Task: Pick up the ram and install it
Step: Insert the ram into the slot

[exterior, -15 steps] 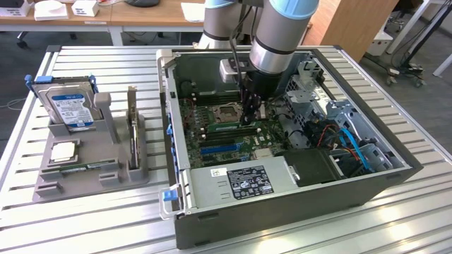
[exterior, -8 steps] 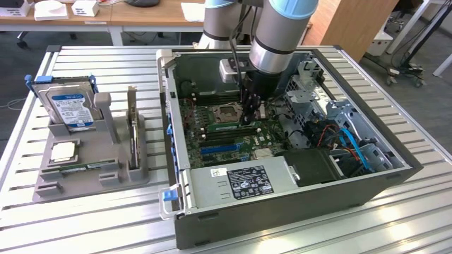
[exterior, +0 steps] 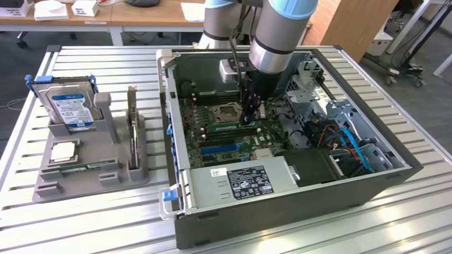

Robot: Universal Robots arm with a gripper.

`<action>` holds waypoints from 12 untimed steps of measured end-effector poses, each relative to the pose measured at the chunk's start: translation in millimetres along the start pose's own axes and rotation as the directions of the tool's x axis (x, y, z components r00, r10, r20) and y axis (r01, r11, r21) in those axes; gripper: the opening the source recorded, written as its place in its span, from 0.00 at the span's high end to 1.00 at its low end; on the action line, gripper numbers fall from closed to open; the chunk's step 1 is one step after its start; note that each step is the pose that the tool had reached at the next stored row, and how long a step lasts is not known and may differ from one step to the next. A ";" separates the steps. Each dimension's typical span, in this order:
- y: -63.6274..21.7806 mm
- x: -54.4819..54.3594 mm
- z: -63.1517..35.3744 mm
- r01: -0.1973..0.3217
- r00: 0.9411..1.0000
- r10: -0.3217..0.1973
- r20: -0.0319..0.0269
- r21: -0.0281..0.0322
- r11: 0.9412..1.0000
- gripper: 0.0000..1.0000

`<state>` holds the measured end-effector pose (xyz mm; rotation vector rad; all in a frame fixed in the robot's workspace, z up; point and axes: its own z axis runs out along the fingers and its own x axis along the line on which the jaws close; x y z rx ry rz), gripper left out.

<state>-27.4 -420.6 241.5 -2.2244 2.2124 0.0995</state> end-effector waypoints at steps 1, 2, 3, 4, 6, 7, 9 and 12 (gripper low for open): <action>0.0 0.0 0.2 0.001 1.000 -0.001 0.000 0.000 1.000 0.89; 0.0 0.0 0.3 0.002 1.000 -0.002 0.000 0.000 1.000 0.89; 0.0 0.0 0.4 0.002 1.000 -0.002 0.000 0.000 1.000 0.89; 0.0 0.0 0.4 0.003 1.000 -0.003 0.000 0.000 1.000 0.89; -0.1 -0.1 1.0 0.003 1.000 -0.003 0.000 0.000 1.000 0.89; -0.1 -0.1 1.4 0.003 1.000 -0.003 0.000 0.000 1.000 0.89; -0.1 0.0 2.1 0.003 1.000 -0.003 0.000 0.000 1.000 0.89; -0.1 0.0 3.1 0.003 1.000 -0.003 0.000 0.000 1.000 0.89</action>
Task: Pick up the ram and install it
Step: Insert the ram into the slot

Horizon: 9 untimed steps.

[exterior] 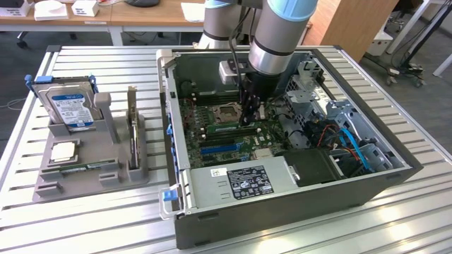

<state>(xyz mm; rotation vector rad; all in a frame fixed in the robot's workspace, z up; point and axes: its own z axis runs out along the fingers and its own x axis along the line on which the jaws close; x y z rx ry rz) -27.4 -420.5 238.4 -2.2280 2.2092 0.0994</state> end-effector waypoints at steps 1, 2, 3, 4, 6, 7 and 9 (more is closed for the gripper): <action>0.0 0.0 0.2 0.000 1.000 0.000 0.000 0.000 1.000 0.89; 0.0 0.0 0.5 0.000 1.000 0.000 0.000 0.000 1.000 0.89; 0.0 0.0 0.7 -0.001 1.000 0.001 0.000 0.000 1.000 0.89; -0.1 0.0 0.8 -0.002 1.000 0.002 0.000 0.000 1.000 0.89; -0.1 0.0 1.1 -0.005 1.000 0.005 0.000 0.000 1.000 0.89; -0.1 0.0 1.2 -0.006 1.000 0.006 0.000 0.000 1.000 0.89; -0.1 0.0 1.2 -0.009 1.000 0.009 0.001 0.000 1.000 0.89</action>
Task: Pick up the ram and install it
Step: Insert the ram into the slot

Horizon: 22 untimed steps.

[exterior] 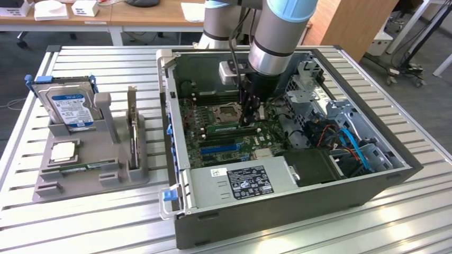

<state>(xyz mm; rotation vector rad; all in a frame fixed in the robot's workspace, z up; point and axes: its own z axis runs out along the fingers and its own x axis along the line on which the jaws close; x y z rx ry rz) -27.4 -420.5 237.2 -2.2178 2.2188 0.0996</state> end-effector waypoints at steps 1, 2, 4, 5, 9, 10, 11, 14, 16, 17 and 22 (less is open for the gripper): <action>0.0 0.0 0.0 -0.001 1.000 0.001 0.000 0.000 1.000 0.89; 0.0 0.0 0.0 -0.001 1.000 0.001 0.000 0.000 1.000 0.89; 0.0 0.0 0.2 -0.001 1.000 0.001 -0.001 0.000 1.000 0.89; 0.0 0.0 0.3 -0.001 1.000 0.001 -0.001 0.000 1.000 0.89; -0.1 0.0 0.8 -0.002 1.000 0.002 -0.001 0.000 1.000 0.89; -0.1 0.0 0.8 -0.002 1.000 0.002 -0.001 0.000 1.000 0.89; -0.1 0.0 0.8 -0.002 1.000 0.002 -0.001 0.000 1.000 0.89; -0.1 0.0 1.3 -0.002 1.000 0.002 0.000 0.000 1.000 0.89; -0.1 0.1 1.8 -0.002 1.000 0.002 -0.001 0.000 1.000 0.89; -0.1 0.1 2.0 -0.002 1.000 0.002 -0.001 0.000 1.000 0.89; -0.1 0.1 2.3 -0.002 1.000 0.002 -0.001 0.000 1.000 0.89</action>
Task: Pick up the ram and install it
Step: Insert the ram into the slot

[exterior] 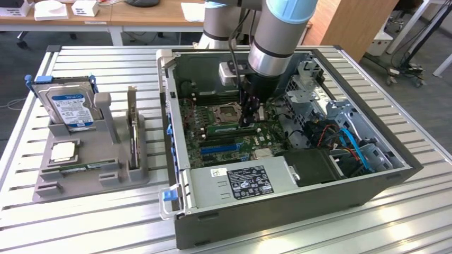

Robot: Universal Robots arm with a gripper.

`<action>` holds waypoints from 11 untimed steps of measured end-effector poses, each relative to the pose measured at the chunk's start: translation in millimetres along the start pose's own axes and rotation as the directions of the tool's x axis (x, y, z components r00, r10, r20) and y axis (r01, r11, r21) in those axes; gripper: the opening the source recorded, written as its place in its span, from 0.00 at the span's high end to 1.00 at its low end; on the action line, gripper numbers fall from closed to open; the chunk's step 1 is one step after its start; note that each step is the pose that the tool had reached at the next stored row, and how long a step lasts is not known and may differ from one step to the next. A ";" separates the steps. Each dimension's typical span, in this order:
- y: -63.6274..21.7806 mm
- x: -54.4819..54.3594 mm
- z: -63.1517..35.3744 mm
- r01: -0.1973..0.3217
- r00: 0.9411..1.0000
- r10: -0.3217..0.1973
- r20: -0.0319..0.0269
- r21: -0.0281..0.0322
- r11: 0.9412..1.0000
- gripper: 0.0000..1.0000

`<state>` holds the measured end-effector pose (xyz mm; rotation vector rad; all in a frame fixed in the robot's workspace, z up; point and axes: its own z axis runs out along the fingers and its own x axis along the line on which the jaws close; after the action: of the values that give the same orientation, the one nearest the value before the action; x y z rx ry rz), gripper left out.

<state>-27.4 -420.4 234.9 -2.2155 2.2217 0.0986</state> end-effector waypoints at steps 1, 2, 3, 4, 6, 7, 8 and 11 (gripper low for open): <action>0.0 0.0 0.0 0.000 1.000 0.000 0.000 0.000 1.000 0.89; 0.0 0.1 0.1 0.000 1.000 0.000 0.000 0.000 1.000 0.89; 0.1 0.2 0.1 0.000 1.000 0.000 0.000 0.000 1.000 0.89; 0.1 0.3 0.0 0.000 1.000 0.000 0.000 0.000 1.000 0.89; 0.0 0.4 0.0 0.000 1.000 0.000 0.000 0.000 1.000 0.89; 0.0 0.4 0.0 0.000 1.000 0.000 0.000 0.000 1.000 0.89; 0.0 0.4 0.0 0.000 1.000 0.000 0.000 0.000 1.000 0.89; 0.0 0.5 0.9 0.000 1.000 0.000 0.000 0.000 1.000 0.89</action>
<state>-27.4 -420.9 234.0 -2.2155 2.2217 0.0987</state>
